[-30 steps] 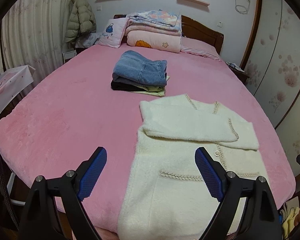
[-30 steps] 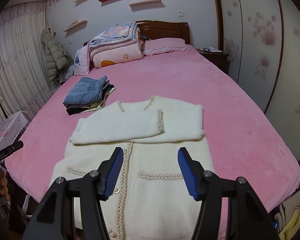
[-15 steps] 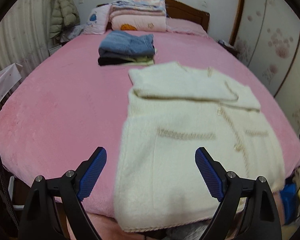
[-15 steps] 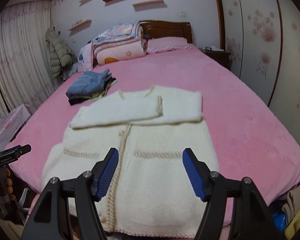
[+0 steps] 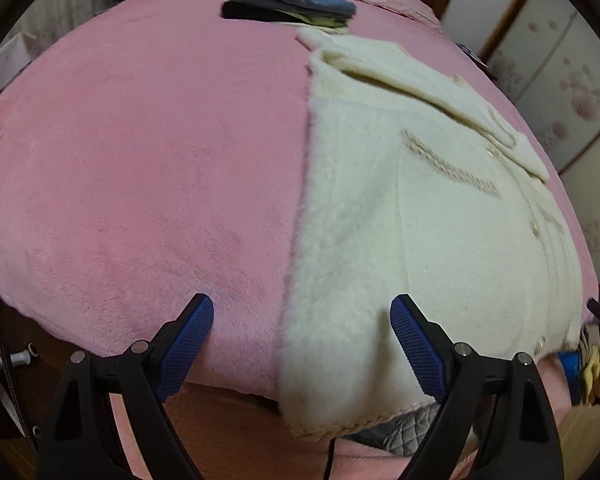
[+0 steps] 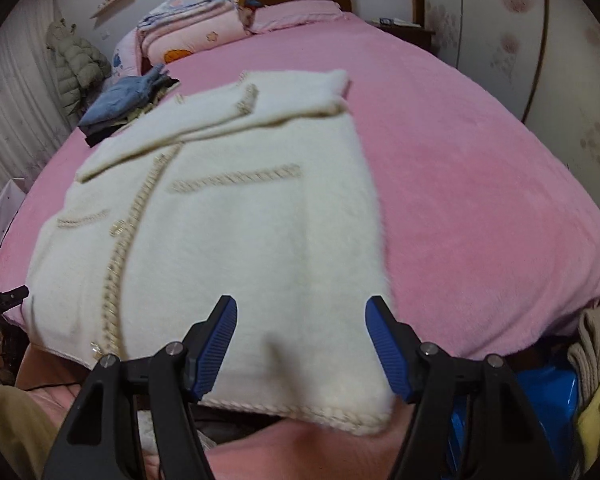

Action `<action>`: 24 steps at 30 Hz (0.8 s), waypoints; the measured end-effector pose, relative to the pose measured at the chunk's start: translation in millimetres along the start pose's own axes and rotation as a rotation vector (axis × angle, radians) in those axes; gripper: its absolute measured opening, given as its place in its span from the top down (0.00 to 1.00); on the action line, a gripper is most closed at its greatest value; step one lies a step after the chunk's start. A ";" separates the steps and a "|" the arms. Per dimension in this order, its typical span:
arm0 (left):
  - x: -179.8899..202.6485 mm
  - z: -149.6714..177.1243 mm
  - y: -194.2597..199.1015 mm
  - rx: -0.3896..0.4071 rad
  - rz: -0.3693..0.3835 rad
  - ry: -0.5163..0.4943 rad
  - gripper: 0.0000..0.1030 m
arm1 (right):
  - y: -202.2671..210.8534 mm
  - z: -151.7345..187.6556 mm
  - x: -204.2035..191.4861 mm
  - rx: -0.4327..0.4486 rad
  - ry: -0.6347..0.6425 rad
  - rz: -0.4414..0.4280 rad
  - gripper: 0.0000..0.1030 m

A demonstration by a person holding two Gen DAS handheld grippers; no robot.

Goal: Fold large clothes
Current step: 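Move both tools to the cardigan hem and grasp it, then lift the hem with both tools and fold it up toward the collar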

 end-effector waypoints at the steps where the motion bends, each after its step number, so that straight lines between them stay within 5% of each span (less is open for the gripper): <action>1: 0.7 3.6 -2.6 -0.005 0.004 -0.017 0.13 | -0.4 3.4 7.0 -0.008 -0.014 0.000 0.35; 10: 11.4 14.4 -16.0 -0.020 0.092 -0.093 0.13 | -19.7 34.0 55.3 -0.086 -0.161 -0.117 0.36; 16: 11.8 11.8 -20.1 -0.010 0.110 -0.062 0.12 | -33.8 32.8 47.3 -0.104 -0.124 -0.167 0.49; 20: 18.5 12.9 -13.9 0.000 0.121 -0.084 0.30 | -24.6 31.6 30.2 -0.121 -0.041 -0.175 0.83; 24: 25.5 13.3 -11.3 -0.021 0.158 -0.092 0.45 | -24.7 32.4 22.5 -0.143 -0.008 -0.189 0.84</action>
Point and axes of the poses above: each gripper's, at about its wrist camera, not at the fingertips, and y roughly against the way its jaws point, x to its right, z to its underside, the point moved 9 cm from there along -y, roughly the way its jaws point, and after that the axes turned 12 degrees about -z, right-handed, at the moved point
